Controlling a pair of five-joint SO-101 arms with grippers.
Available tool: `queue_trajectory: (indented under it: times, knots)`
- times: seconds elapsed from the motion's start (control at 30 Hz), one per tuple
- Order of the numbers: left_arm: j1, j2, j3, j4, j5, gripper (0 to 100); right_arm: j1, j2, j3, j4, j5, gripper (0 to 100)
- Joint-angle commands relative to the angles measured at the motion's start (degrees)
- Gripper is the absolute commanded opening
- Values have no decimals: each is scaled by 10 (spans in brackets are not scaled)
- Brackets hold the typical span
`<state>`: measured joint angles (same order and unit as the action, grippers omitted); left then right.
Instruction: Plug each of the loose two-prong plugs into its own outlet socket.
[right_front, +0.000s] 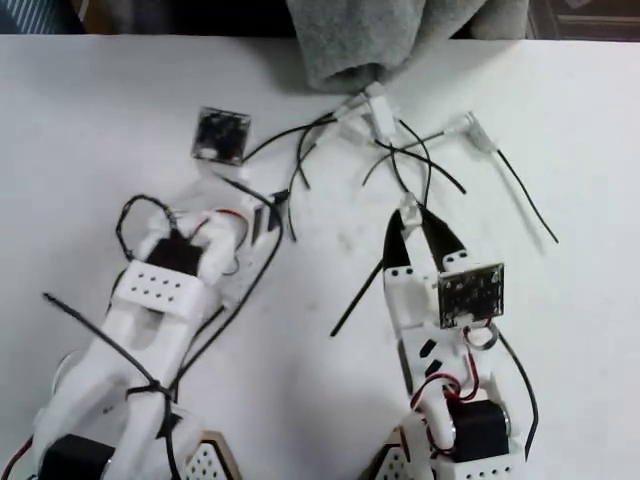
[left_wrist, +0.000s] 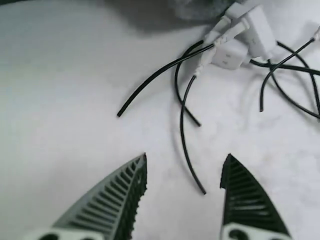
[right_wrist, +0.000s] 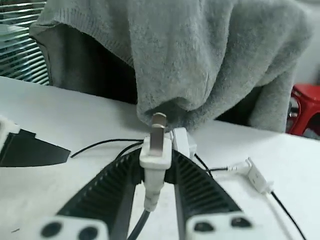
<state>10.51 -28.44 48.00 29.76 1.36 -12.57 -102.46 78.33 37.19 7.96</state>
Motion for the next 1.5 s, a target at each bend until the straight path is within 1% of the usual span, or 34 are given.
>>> queue_trajectory:
  times: [0.0, 0.07, 0.2, 0.3, 0.4, 0.5, 0.63, 0.73, 0.87, 1.0, 1.1, 1.2, 1.33, 1.47]
  knots:
    - [16, -24, -48, -10, 7, 245, -46, -8, -15, -56, 64, 19]
    - [22, -40, -59, -10, 15, 245, -71, -8, -16, -66, 76, 19]
    - [32, -138, -60, -10, 76, 245, -88, -8, -19, -71, 77, 19]
    - [32, -236, -56, -9, 80, 245, -89, -8, -34, -66, 77, 19]
    - [37, -329, -56, 10, 83, 245, -92, -8, -52, -65, 77, 19]
    - [72, -407, -55, 33, 81, 245, -96, -8, -65, -44, 74, 19]
    - [138, -480, -54, 64, 79, 245, -153, -8, -76, -15, 78, 19]
    - [163, -489, -53, 86, 76, 247, -208, -8, -81, -6, 79, 19]
    - [167, -492, -55, 125, 34, 246, -244, -8, -80, -9, 79, 19]
    - [171, -503, -53, 137, 35, 246, -249, -7, -76, -10, 80, 19]
    - [215, -516, -41, 153, 31, 247, -249, -7, -76, -11, 80, 19]
    - [246, -527, -6, 147, 30, 247, -250, -7, -76, -19, 80, 19]
    - [247, -535, 40, 118, 30, 247, -262, -7, -76, -19, 80, 19]
    - [246, -548, 55, 120, 30, 247, -265, -7, -76, -16, 80, 19]
